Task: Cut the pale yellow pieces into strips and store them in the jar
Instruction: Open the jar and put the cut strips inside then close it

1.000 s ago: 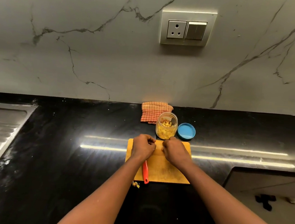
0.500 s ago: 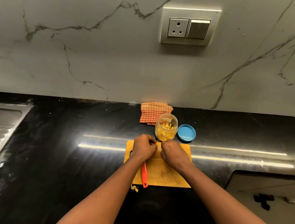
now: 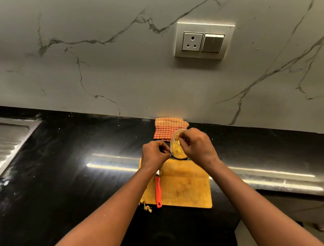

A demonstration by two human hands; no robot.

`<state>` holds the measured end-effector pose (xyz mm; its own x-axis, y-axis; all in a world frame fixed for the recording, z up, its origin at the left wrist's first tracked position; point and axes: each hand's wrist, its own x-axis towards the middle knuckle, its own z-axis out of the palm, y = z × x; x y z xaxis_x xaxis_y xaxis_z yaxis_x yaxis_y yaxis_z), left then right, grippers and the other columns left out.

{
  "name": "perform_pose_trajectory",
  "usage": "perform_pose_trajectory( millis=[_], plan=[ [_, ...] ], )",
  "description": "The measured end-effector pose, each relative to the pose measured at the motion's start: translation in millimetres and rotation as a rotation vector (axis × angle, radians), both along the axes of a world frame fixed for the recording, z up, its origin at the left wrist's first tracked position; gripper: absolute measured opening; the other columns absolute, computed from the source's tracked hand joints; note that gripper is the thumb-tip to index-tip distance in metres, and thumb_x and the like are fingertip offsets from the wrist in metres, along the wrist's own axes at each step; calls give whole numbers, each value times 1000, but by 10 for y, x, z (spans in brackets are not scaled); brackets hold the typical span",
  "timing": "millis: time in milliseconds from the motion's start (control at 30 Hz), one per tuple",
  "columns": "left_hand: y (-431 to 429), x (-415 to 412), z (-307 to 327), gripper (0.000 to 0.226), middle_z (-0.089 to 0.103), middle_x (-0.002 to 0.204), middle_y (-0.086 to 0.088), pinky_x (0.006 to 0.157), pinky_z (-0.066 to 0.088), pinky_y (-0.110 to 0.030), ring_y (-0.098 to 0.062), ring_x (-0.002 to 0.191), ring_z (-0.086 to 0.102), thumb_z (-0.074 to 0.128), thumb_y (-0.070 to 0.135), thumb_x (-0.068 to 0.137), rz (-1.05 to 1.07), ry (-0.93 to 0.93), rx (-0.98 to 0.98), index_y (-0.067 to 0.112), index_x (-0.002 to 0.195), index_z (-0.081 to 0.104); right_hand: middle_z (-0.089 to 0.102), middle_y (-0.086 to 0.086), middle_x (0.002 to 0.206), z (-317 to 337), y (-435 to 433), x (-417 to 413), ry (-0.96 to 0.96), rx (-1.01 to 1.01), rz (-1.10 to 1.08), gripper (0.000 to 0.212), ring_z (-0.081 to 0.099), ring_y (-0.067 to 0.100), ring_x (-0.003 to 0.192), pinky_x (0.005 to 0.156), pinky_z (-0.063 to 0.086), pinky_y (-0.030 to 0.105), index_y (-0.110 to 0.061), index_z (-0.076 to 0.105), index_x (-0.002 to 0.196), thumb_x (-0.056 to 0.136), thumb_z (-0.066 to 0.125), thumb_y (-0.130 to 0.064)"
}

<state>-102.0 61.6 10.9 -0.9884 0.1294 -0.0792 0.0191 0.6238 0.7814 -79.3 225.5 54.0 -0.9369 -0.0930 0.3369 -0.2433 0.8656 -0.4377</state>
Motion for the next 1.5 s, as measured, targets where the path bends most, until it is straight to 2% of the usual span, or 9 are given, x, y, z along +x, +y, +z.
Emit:
perform_pose_trajectory(
  millis=[300, 467, 567, 700, 767, 933, 1100, 1367, 1500],
  plan=[
    [83, -125, 82, 69, 65, 106, 6, 74, 57, -23, -7, 87, 62, 92, 14, 59, -29, 49, 34, 21, 121, 64, 70, 8, 103, 91, 69, -274, -173, 80, -58, 22, 63, 19, 91, 80, 50, 27, -7, 69, 111, 92, 57, -9],
    [151, -185, 45, 89, 63, 123, 2, 88, 57, -34, -16, 109, 60, 95, 23, 55, -52, 54, 0, 23, 134, 55, 70, 5, 97, 90, 114, -284, -183, 57, -60, 16, 62, 14, 84, 75, 50, 23, -10, 70, 104, 90, 63, -13],
    [191, -200, 25, 95, 60, 129, 0, 93, 54, -37, -18, 116, 56, 95, 26, 54, -66, 40, -10, 24, 138, 51, 70, 5, 95, 99, 178, -310, -173, 24, -73, 14, 62, 16, 83, 76, 53, 29, -10, 70, 101, 90, 62, -13],
    [232, -223, -9, 98, 58, 131, 0, 94, 50, -36, -20, 120, 53, 95, 28, 53, -92, 34, -12, 25, 139, 47, 69, 8, 98, 75, 423, -317, -131, -85, -257, 19, 63, 21, 89, 81, 54, 33, -8, 70, 102, 90, 56, -5],
    [245, -227, -33, 99, 57, 132, 0, 94, 49, -37, -20, 121, 51, 95, 32, 53, -101, 31, -16, 27, 139, 46, 69, 7, 107, -3, 581, -302, -217, -83, -327, 28, 64, 21, 98, 88, 54, 35, -11, 69, 108, 87, 56, 0],
    [288, -222, -124, 96, 60, 128, 4, 93, 50, -35, -17, 118, 54, 95, 36, 52, -124, 31, 27, 28, 135, 49, 50, 6, 136, -266, 726, -232, -693, 178, -237, 66, 51, 24, 122, 98, 50, 38, -26, 48, 138, 79, 74, -15],
    [319, -223, -181, 95, 60, 129, 4, 94, 46, -30, -16, 119, 53, 94, 38, 53, -129, 36, 59, 26, 136, 49, 29, 7, 154, -413, 672, -257, -813, 347, -178, 85, 32, 34, 137, 105, 44, 48, -33, 30, 149, 78, 73, -15],
    [334, -224, -231, 98, 60, 130, 5, 94, 43, -25, -12, 120, 52, 95, 36, 53, -130, 19, 104, 25, 138, 47, 36, 9, 148, -472, 613, -392, -833, 486, -125, 79, 35, 35, 134, 101, 47, 45, -32, 32, 148, 81, 70, -14],
    [333, -237, -244, 93, 60, 126, 7, 93, 46, -27, -12, 117, 53, 94, 36, 53, -141, 15, 107, 26, 133, 48, 46, 11, 132, -419, 671, -408, -731, 361, -205, 74, 49, 32, 119, 93, 52, 42, -30, 41, 140, 75, 77, -27]
  ],
)
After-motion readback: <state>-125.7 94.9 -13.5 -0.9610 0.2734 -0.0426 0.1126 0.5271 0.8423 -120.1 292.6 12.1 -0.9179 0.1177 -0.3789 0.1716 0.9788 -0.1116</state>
